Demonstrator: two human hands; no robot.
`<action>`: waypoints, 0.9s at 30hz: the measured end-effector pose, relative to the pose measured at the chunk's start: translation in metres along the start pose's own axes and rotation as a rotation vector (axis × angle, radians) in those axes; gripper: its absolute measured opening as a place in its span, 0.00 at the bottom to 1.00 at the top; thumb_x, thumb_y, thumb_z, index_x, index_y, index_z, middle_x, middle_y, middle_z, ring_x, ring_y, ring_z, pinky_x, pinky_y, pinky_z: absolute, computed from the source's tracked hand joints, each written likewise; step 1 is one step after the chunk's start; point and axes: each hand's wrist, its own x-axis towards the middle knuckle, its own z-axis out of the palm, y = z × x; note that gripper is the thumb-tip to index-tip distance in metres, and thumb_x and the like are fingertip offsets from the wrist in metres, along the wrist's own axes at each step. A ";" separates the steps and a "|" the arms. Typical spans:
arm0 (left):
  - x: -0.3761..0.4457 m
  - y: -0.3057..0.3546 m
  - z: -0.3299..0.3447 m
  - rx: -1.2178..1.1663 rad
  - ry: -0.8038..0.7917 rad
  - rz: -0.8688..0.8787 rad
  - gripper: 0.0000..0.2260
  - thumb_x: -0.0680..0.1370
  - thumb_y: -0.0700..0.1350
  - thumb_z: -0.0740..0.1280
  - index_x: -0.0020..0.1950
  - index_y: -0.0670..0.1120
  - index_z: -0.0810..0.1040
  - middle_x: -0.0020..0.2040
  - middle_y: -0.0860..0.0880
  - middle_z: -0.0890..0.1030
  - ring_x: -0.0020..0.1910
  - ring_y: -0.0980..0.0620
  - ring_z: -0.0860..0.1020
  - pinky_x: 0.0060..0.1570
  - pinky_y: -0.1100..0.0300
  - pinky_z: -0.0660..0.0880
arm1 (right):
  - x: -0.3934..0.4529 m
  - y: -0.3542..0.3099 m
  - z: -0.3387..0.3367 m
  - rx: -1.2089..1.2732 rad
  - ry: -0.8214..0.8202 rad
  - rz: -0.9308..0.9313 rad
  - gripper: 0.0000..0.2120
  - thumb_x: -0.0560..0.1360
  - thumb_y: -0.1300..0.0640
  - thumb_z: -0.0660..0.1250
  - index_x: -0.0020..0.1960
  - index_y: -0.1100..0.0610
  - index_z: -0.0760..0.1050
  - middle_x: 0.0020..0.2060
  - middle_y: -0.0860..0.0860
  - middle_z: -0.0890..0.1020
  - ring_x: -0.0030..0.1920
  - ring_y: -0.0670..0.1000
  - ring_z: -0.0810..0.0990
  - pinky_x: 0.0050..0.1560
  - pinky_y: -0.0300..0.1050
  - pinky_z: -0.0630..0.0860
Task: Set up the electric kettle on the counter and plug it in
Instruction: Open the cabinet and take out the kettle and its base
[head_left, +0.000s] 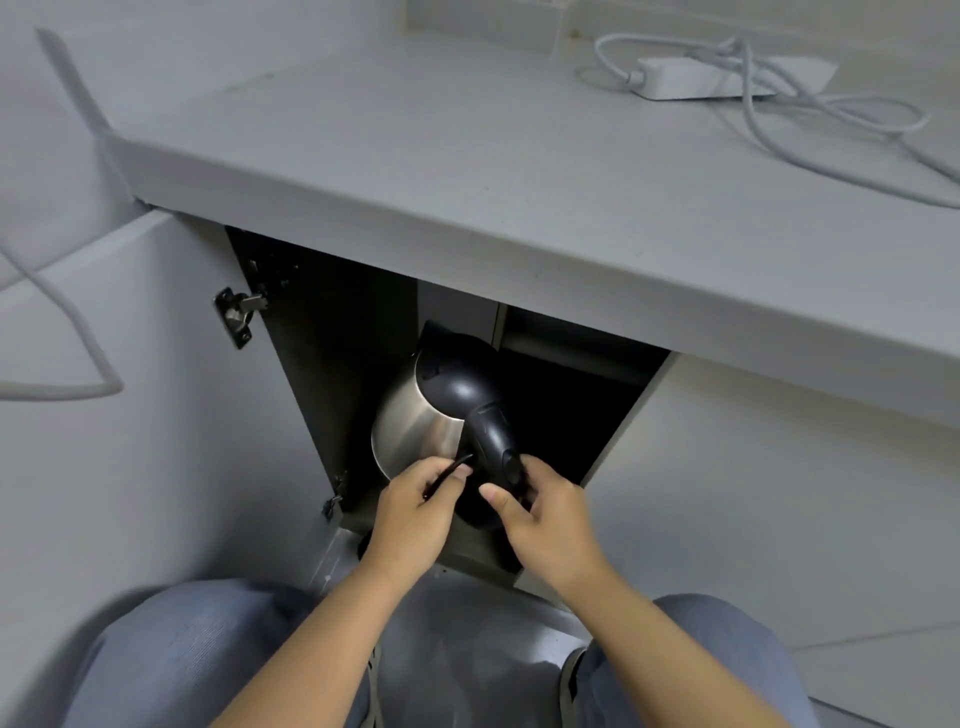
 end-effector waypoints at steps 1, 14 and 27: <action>-0.003 0.005 0.000 -0.038 0.011 0.000 0.07 0.78 0.47 0.65 0.44 0.52 0.83 0.33 0.56 0.79 0.36 0.59 0.76 0.43 0.61 0.72 | -0.003 -0.003 -0.002 0.016 0.010 -0.010 0.05 0.75 0.53 0.70 0.48 0.51 0.75 0.26 0.49 0.75 0.25 0.44 0.70 0.28 0.33 0.67; -0.071 0.074 0.006 -0.272 -0.095 0.112 0.17 0.79 0.50 0.62 0.31 0.55 0.77 0.27 0.62 0.75 0.31 0.65 0.74 0.37 0.70 0.71 | -0.061 -0.049 -0.031 0.090 0.069 -0.095 0.04 0.76 0.53 0.70 0.48 0.51 0.76 0.33 0.57 0.80 0.31 0.56 0.74 0.33 0.48 0.73; -0.135 0.109 0.012 -0.417 0.001 0.023 0.16 0.66 0.56 0.72 0.43 0.45 0.84 0.36 0.48 0.85 0.38 0.55 0.83 0.36 0.66 0.76 | -0.127 -0.076 -0.047 0.000 0.086 -0.180 0.13 0.76 0.64 0.62 0.57 0.51 0.75 0.39 0.39 0.76 0.38 0.39 0.75 0.38 0.29 0.69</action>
